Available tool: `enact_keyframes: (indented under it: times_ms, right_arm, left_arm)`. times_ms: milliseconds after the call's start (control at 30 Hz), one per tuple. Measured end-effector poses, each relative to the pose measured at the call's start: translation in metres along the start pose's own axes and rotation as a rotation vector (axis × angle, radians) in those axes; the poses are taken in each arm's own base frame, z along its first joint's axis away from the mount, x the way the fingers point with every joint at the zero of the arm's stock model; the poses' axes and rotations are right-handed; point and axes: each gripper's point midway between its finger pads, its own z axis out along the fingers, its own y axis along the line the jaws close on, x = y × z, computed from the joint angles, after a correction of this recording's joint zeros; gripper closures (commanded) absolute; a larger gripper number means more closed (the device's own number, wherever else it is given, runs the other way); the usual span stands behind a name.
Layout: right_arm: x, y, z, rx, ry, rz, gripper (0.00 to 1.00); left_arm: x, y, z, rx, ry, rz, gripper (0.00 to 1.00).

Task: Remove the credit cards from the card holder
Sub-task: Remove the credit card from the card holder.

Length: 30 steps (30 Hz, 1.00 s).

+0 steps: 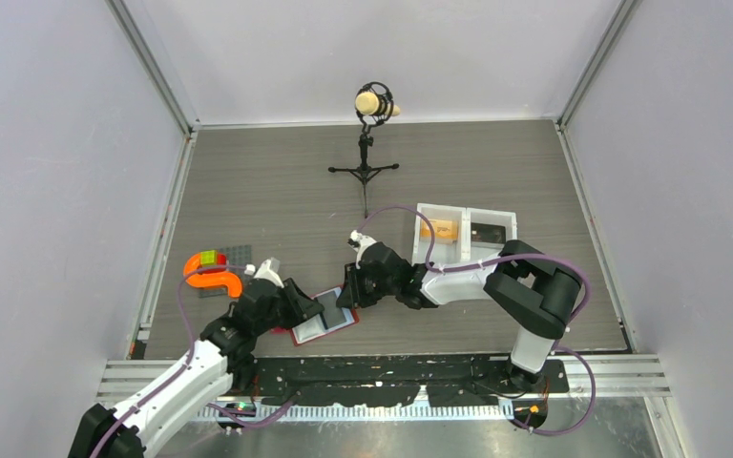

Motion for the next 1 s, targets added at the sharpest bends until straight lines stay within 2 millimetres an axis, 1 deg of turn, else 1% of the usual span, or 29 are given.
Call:
enact_keyframes:
  times_ms: [267,367,433,533,667,900,1000]
  right_arm:
    - [0.0,0.0,-0.0001,-0.001,0.001,0.001,0.73]
    - [-0.0001,0.0,-0.0001,-0.002,0.001,0.001,0.74]
    - [0.0001,0.0,-0.0002,-0.002,0.001,0.003,0.74]
    - [0.0,-0.0003,-0.0002,-0.001,0.001,0.006,0.74]
    - [0.0003,-0.0005,-0.0002,0.0,0.001,0.008,0.74]
    - [0.0005,-0.002,-0.0004,0.0,-0.004,0.021,0.74]
    - [-0.0002,-0.003,-0.0005,0.001,-0.007,0.027,0.75]
  left_arm:
    - [0.0025,-0.0019,0.001,0.018,0.007,-0.023,0.7]
    - [0.0028,-0.002,0.0011,0.019,0.008,-0.026,0.74]
    - [0.0032,-0.0016,0.0013,0.018,0.009,-0.029,0.76]
    - [0.004,-0.0006,0.0017,0.013,0.012,-0.038,0.84]
    - [0.0046,-0.0016,0.0018,0.014,0.016,-0.055,1.0]
    - [0.0012,-0.0039,0.0004,0.024,0.004,-0.083,1.0]
    - [0.0005,-0.0012,-0.0002,0.015,0.005,-0.092,1.0]
